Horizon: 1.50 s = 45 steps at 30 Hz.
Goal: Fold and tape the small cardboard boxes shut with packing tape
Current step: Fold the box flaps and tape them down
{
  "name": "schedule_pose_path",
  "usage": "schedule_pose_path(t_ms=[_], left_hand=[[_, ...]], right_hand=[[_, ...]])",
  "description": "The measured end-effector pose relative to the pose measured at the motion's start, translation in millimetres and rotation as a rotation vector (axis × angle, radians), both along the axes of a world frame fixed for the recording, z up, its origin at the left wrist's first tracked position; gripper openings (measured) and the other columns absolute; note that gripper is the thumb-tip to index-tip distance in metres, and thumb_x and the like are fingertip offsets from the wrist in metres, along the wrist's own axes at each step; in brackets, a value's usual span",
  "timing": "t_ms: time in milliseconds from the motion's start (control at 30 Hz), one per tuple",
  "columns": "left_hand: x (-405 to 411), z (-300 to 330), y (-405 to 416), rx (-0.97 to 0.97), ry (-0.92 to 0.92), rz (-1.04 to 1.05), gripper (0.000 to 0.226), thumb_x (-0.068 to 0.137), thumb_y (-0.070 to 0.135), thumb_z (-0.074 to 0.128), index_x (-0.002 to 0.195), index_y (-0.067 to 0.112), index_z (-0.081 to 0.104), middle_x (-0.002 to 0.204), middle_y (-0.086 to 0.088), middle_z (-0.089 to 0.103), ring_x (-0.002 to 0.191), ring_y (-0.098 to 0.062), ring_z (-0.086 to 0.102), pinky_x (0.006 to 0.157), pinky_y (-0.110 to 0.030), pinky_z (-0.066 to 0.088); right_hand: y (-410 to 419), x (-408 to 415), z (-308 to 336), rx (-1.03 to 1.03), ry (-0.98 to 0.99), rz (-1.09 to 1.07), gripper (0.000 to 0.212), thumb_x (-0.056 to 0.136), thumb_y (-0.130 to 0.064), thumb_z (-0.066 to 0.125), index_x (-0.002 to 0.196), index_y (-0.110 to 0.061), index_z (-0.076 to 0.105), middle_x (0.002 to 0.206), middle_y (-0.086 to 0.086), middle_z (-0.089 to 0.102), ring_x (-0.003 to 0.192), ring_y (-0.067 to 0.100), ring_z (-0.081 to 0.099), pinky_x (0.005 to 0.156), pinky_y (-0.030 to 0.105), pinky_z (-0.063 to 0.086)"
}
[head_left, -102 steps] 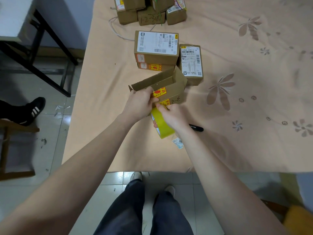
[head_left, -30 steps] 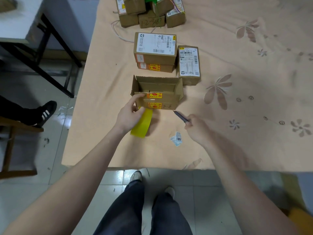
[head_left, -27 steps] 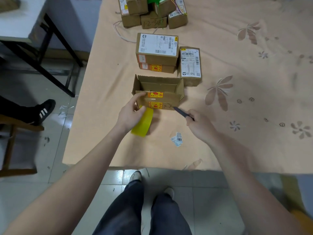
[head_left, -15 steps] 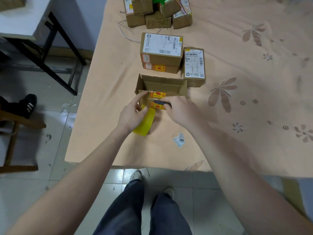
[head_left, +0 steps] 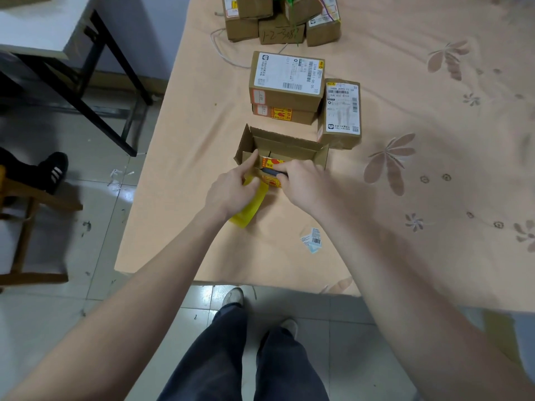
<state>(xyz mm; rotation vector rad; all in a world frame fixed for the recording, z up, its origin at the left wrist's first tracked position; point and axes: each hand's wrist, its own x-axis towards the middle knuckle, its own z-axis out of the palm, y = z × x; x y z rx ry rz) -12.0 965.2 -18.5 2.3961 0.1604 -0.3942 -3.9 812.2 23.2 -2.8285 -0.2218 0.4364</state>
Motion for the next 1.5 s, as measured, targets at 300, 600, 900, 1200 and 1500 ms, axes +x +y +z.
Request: schedule_pose_path(t_ms=[300, 600, 900, 1200, 1500], left_hand=[[-1, -1, -3, -0.052, 0.042, 0.022, 0.056, 0.094, 0.032, 0.036, 0.141, 0.057, 0.018, 0.122, -0.007, 0.059, 0.100, -0.027, 0.055, 0.086, -0.036, 0.046], [0, 0, -6, 0.171, 0.047, -0.055, 0.057, 0.096, 0.039, 0.032, 0.144, 0.054, 0.006, 0.086, -0.007, 0.051, 0.076, -0.026, 0.049, 0.064, -0.032, 0.038], [11, 2, -5, 0.396, 0.035, -0.167, 0.054, 0.095, 0.051, 0.029, 0.144, 0.053, 0.006, 0.097, -0.009, 0.059, 0.078, -0.026, 0.051, 0.063, -0.031, 0.039], [11, 3, -9, 0.513, -0.006, -0.269, 0.053, 0.095, 0.054, 0.022, 0.144, 0.054, 0.003, 0.100, -0.012, 0.063, 0.079, -0.027, 0.054, 0.060, -0.032, 0.037], [7, 1, -12, 0.546, -0.053, -0.306, 0.055, 0.094, 0.052, 0.026, 0.143, 0.056, 0.003, 0.102, -0.011, 0.064, 0.091, -0.032, 0.060, 0.063, -0.032, 0.037]], right_hand=[[7, -4, 1, 0.016, 0.005, 0.002, 0.033, 0.099, -0.030, 0.046, 0.129, -0.039, 0.056, 0.121, 0.009, 0.062, 0.109, 0.037, 0.057, 0.072, 0.033, 0.039], [7, -5, -1, 0.013, 0.035, -0.057, 0.035, 0.099, -0.026, 0.045, 0.131, -0.034, 0.056, 0.121, 0.012, 0.059, 0.110, 0.038, 0.056, 0.073, 0.033, 0.038], [-13, -4, 3, -0.047, 0.020, -0.053, 0.030, 0.099, -0.028, 0.046, 0.124, -0.026, 0.062, 0.117, 0.012, 0.062, 0.105, 0.035, 0.058, 0.070, 0.032, 0.038], [-31, -10, -8, 0.035, 0.039, -0.112, 0.030, 0.096, -0.032, 0.052, 0.123, -0.030, 0.063, 0.115, 0.011, 0.064, 0.103, 0.034, 0.059, 0.072, 0.033, 0.042], [-59, -25, -9, 0.085, 0.043, -0.137, 0.031, 0.096, -0.027, 0.049, 0.123, -0.032, 0.064, 0.102, 0.009, 0.066, 0.088, 0.030, 0.058, 0.066, 0.029, 0.040]])
